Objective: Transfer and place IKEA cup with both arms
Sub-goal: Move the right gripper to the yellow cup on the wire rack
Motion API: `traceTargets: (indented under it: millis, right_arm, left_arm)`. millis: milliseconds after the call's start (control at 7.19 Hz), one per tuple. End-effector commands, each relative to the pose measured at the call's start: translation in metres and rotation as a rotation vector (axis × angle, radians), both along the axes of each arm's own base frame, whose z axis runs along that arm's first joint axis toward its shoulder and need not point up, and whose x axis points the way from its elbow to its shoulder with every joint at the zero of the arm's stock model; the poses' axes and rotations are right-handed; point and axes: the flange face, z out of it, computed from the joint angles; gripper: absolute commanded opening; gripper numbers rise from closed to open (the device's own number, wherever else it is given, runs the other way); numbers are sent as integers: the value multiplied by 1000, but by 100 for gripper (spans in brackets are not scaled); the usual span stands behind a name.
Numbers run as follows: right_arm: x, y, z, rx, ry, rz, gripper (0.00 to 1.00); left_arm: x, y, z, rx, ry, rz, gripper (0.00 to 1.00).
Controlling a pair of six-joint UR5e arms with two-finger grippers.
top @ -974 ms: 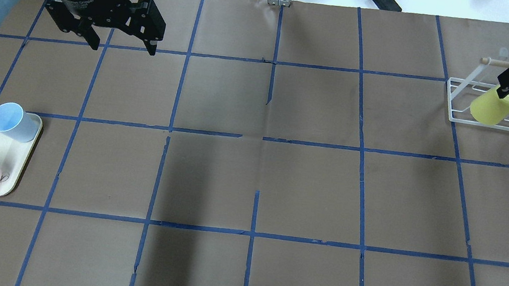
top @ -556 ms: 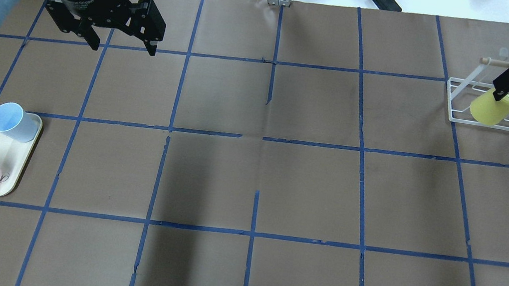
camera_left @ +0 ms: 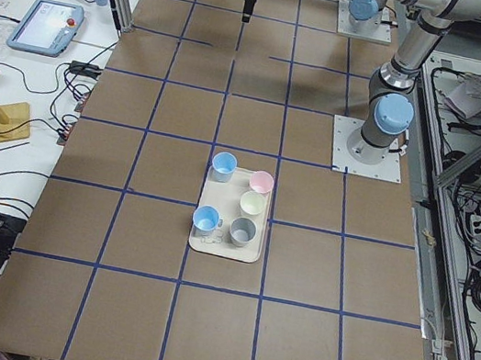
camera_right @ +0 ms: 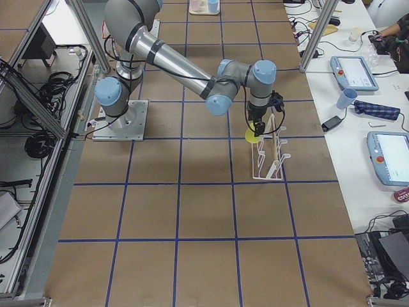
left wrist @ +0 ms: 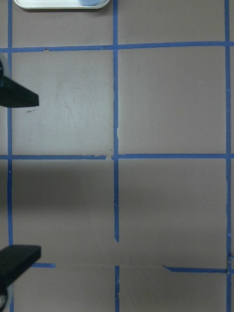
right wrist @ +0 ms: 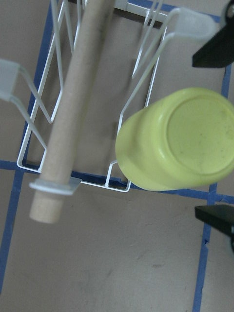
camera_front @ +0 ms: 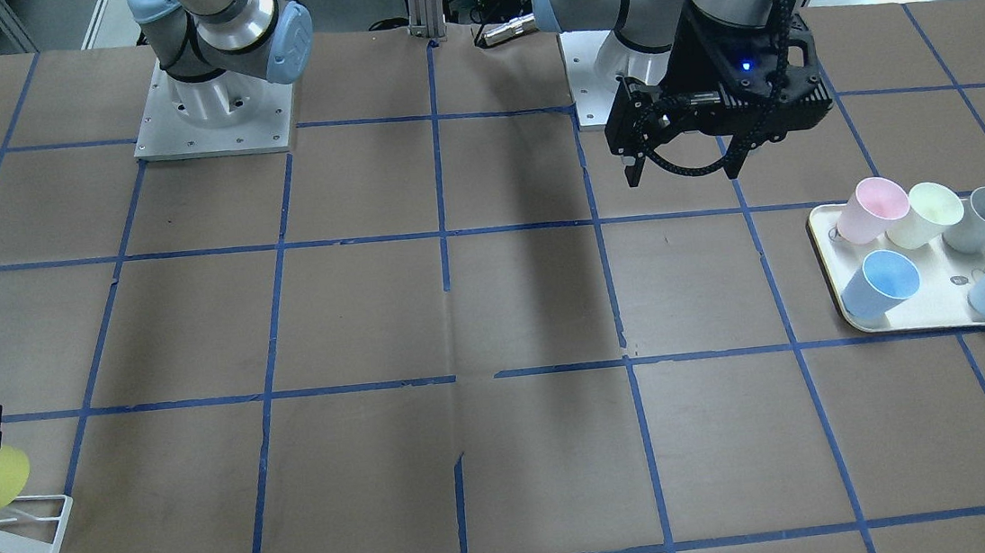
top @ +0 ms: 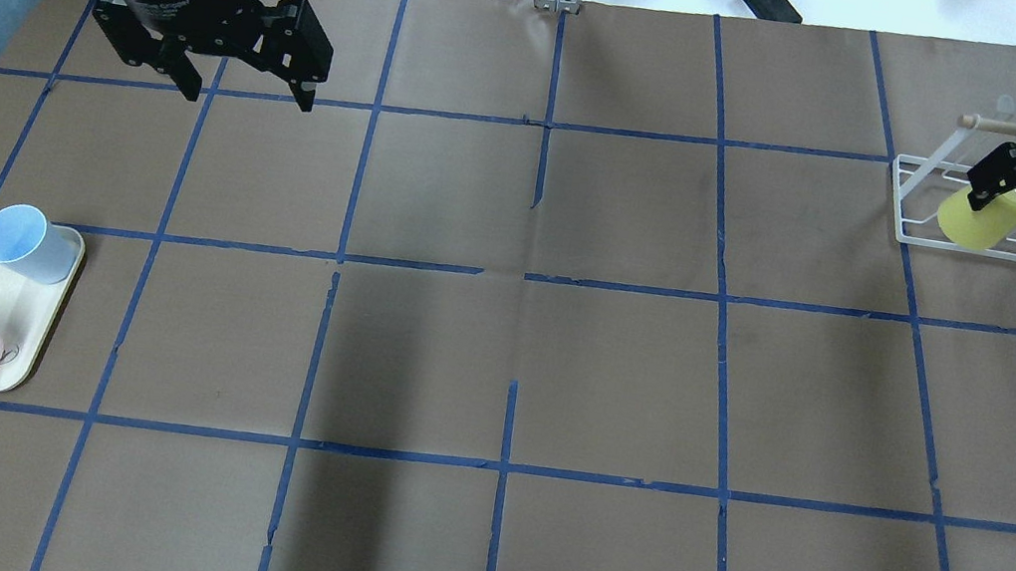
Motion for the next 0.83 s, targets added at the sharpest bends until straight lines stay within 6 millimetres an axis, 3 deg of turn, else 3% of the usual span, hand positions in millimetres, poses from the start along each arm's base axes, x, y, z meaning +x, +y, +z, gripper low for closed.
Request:
traceTargets:
  millis: [0,139,417,695]
  right_arm:
    - [0,-2,-4,0,-6,0,94]
    - [1,-3,-2,-4,-7,1,92]
    - [0,-4,-1,-7,-7,1,80]
    - [0,-4,-1,-7,-7,1,79]
  left_arm:
    - [0,0,0,0,0,-1,100]
    - [0,0,0,0,0,-1,100]
    - [0,0,0,0,0,-1,100]
    - [0,0,1,-2,0,-1,100]
